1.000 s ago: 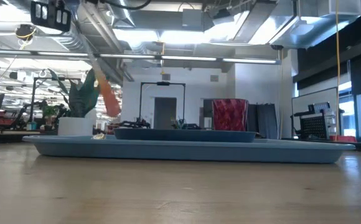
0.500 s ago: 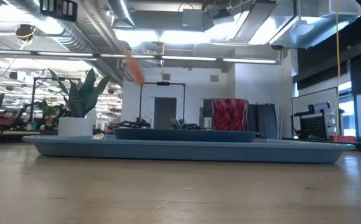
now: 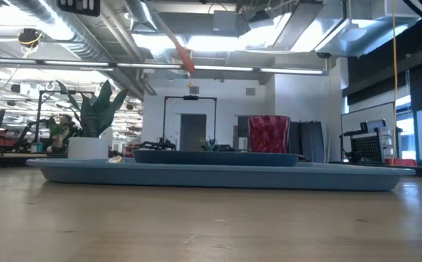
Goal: Pick and place plate/cup/fork/spoon on tray
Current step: Put the orange fork on the blue tray
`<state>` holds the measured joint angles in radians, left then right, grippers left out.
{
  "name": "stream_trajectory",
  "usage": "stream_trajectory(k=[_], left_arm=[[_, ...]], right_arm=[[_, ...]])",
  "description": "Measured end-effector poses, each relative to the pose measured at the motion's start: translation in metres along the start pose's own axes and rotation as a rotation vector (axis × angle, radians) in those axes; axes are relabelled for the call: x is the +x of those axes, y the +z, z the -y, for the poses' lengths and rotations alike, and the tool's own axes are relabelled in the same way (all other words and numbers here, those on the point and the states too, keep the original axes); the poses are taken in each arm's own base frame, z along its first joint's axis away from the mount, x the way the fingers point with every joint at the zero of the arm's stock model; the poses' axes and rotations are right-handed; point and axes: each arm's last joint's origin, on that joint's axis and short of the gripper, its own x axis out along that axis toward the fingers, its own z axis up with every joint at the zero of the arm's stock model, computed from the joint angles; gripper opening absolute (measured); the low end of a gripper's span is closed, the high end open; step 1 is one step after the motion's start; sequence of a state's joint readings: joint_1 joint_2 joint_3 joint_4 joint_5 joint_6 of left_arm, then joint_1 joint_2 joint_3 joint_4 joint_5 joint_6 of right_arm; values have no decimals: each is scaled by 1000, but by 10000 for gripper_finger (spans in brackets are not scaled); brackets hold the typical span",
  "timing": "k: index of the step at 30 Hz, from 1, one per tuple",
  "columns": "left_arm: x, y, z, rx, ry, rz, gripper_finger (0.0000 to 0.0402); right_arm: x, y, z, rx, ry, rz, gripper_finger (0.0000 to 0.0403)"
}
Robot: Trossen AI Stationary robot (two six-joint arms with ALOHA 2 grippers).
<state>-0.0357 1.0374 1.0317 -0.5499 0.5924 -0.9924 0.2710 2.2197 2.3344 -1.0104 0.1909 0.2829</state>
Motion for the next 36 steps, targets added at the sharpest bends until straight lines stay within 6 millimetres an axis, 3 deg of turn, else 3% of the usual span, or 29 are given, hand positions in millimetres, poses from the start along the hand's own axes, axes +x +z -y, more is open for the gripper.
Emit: stream_trajectory(k=[14,21,36], left_arm=[[0,2,3,21,-27,17,0],[0,3,3,21,-24,28,0],[0,2,3,15,-15,30,25]], right_arm=[[8,0,4,6,-8,-8,79],[7,-1,2,-17,2,-9,15],[8,0,5,-43,-7,-10,13]])
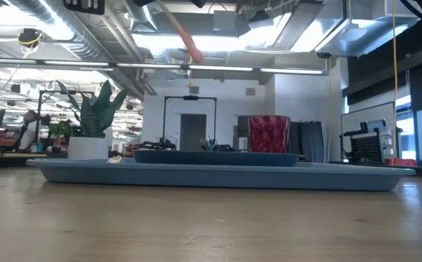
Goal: Pick and place plate/cup/fork/spoon on tray
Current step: Put the orange fork on the blue tray
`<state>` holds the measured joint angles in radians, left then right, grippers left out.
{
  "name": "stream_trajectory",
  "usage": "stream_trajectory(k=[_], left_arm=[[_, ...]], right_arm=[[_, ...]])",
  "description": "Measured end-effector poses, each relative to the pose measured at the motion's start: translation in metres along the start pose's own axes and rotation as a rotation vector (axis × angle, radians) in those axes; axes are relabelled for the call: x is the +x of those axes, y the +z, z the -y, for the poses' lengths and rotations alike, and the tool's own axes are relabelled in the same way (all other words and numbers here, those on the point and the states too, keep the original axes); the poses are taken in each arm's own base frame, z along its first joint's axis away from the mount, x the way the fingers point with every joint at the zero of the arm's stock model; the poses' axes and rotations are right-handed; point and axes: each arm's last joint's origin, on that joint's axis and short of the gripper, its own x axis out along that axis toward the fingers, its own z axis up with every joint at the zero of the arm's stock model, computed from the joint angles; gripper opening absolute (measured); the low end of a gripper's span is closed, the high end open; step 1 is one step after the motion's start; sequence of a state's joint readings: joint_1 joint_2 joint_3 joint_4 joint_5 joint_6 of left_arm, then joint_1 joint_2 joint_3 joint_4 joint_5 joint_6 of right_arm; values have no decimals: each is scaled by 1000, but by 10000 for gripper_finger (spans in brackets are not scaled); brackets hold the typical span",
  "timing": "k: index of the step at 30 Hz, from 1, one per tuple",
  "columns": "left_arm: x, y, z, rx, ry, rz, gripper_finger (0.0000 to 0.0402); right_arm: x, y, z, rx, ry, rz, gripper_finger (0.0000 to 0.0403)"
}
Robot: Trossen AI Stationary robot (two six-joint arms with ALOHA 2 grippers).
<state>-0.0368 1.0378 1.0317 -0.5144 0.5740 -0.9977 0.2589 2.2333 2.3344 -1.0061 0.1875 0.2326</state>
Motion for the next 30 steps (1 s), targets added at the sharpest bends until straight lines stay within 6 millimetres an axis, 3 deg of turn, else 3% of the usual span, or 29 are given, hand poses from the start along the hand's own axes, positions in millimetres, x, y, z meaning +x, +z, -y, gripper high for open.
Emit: stream_trajectory(k=[10,16,22,30], left_arm=[[0,0,0,-16,0,-5,59],[1,-7,-1,14,-25,-119,56],[-1,-22,-10,7,114,-168,55],[-21,-39,-19,18,320,-104,55]], right_arm=[[0,-2,1,-5,-6,-20,3],[0,-4,2,2,-28,-35,3],[0,-4,7,89,-161,-12,3],[1,-10,15,335,-338,7,3]])
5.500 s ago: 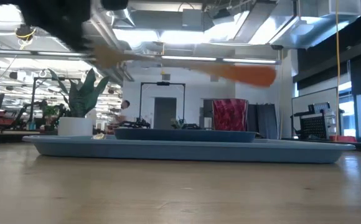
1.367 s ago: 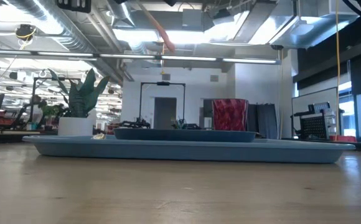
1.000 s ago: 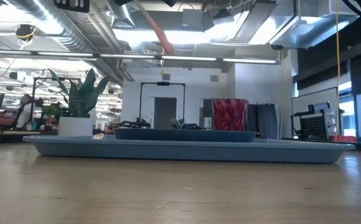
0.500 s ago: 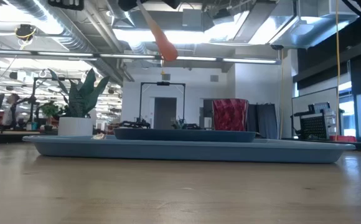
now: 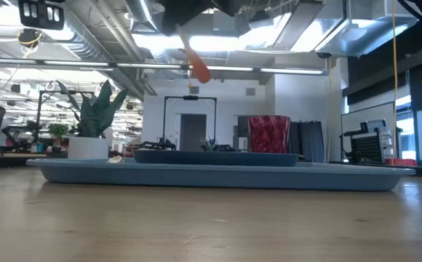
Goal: Pick and place plate/cup/fork/spoon on tray
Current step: Put the orange fork on the blue tray
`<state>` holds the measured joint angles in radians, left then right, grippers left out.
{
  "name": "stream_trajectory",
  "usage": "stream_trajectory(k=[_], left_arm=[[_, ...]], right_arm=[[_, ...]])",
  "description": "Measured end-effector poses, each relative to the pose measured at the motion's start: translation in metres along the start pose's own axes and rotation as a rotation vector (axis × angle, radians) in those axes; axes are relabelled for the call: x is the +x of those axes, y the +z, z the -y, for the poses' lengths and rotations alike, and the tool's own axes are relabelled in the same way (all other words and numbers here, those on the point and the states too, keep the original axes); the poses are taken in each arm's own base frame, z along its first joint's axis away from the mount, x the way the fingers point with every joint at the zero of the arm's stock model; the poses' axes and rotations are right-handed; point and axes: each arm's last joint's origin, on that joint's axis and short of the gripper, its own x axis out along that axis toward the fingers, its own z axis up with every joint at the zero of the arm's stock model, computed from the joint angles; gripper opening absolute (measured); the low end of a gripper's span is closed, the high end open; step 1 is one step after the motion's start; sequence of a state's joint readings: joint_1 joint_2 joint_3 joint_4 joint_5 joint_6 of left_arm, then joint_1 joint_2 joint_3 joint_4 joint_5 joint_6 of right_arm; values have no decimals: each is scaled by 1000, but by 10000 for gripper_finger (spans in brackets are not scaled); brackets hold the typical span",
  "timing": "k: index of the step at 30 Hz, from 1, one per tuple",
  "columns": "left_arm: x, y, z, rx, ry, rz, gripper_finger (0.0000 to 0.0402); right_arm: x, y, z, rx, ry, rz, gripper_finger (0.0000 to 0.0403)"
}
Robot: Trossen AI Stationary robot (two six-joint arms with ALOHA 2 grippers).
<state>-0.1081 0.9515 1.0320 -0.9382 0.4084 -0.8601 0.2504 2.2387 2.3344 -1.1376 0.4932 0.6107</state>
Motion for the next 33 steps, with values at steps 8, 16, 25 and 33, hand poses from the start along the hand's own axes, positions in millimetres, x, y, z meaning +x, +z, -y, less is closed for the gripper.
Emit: stream_trajectory(k=[8,16,25,33], left_arm=[[-19,-11,-2,90,-3,81,55],[-24,-12,-3,150,14,127,55],[-23,-9,-4,74,68,193,55],[-24,-7,-6,71,132,268,55]], right_arm=[[2,-13,5,212,-49,-133,3],[21,-45,-16,92,5,-386,3],[28,-84,-33,-3,-89,-588,4],[24,-87,-43,-6,-19,-591,3]])
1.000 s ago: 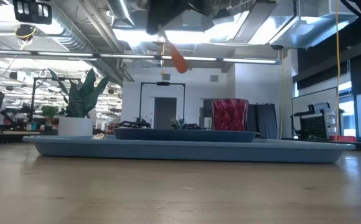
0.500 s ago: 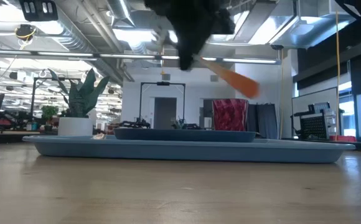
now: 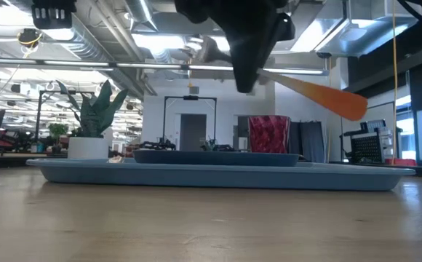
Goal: Pick and place plate/cup/fork/spoon on tray
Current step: Put the orange fork on the blue tray
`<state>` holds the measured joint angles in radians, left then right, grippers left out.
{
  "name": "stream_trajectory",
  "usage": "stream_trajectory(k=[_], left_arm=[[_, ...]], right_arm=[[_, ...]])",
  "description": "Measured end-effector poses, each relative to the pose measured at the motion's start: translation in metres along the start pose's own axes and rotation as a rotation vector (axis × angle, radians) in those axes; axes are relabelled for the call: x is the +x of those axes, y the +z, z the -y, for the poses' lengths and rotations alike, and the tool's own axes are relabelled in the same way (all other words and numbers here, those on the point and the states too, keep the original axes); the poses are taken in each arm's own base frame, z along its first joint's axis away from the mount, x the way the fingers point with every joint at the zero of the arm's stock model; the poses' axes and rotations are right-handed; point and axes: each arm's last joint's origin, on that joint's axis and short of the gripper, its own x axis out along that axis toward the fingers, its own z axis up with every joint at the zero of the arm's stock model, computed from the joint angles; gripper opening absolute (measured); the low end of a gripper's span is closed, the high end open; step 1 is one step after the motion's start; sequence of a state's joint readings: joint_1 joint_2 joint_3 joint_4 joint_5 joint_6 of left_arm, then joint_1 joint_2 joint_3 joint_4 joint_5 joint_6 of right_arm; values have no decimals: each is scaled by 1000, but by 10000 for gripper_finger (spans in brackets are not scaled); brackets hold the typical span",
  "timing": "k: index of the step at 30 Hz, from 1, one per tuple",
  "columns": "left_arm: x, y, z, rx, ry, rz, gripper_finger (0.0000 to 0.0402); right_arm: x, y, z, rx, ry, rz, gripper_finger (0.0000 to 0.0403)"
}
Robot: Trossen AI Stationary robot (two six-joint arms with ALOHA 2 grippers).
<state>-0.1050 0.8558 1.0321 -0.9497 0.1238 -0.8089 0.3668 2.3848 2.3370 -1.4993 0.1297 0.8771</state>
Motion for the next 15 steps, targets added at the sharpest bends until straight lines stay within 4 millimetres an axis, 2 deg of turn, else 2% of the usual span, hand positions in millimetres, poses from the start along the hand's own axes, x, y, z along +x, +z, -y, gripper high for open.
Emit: stream_trajectory(k=[8,12,15], left_arm=[[0,-1,1,76,-18,-19,55],[0,-2,1,157,-46,-48,55],[0,-2,1,204,-61,-58,55]], right_arm=[[0,4,-8,74,105,14,3],[9,2,-14,137,106,-14,3],[20,-3,-25,100,139,-60,3]])
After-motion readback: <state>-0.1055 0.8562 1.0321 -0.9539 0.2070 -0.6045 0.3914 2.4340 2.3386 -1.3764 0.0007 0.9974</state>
